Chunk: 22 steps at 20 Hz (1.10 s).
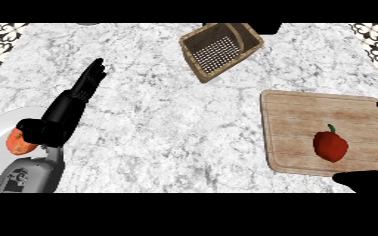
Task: Pick the bell pepper from the cutting board and place it in the basket
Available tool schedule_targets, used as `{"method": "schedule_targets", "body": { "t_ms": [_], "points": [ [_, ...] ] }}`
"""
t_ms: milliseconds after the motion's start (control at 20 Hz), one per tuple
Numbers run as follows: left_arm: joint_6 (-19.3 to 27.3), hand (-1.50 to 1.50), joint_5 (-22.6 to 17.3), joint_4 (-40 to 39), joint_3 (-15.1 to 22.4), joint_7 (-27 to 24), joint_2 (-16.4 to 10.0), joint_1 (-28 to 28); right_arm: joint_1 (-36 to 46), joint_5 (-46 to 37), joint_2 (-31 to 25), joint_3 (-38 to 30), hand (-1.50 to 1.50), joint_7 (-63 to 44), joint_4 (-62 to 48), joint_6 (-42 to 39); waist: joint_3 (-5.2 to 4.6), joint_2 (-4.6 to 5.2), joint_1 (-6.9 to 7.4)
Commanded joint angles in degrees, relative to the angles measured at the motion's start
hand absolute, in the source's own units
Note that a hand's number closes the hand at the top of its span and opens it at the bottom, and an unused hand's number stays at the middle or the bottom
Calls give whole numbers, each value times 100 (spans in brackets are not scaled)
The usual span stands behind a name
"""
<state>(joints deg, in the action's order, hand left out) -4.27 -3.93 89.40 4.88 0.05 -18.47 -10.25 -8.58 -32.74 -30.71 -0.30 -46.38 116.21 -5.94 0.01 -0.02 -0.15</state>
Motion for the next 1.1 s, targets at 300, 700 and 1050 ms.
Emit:
{"method": "schedule_targets", "body": {
  "t_ms": [300,700,1050],
  "points": [
    [-490,0,76,19,-406,-162,120,197,46,45,373,-606,-150,428,26,-657,-1,-3,-7],
    [-435,0,424,-19,-454,-116,404,106,79,-902,942,-73,-150,184,-108,-765,-2,0,-5],
    [-696,0,404,341,-678,-105,348,394,537,-1358,1309,49,-150,325,-815,-669,-1,-1,21]
  ]
}}
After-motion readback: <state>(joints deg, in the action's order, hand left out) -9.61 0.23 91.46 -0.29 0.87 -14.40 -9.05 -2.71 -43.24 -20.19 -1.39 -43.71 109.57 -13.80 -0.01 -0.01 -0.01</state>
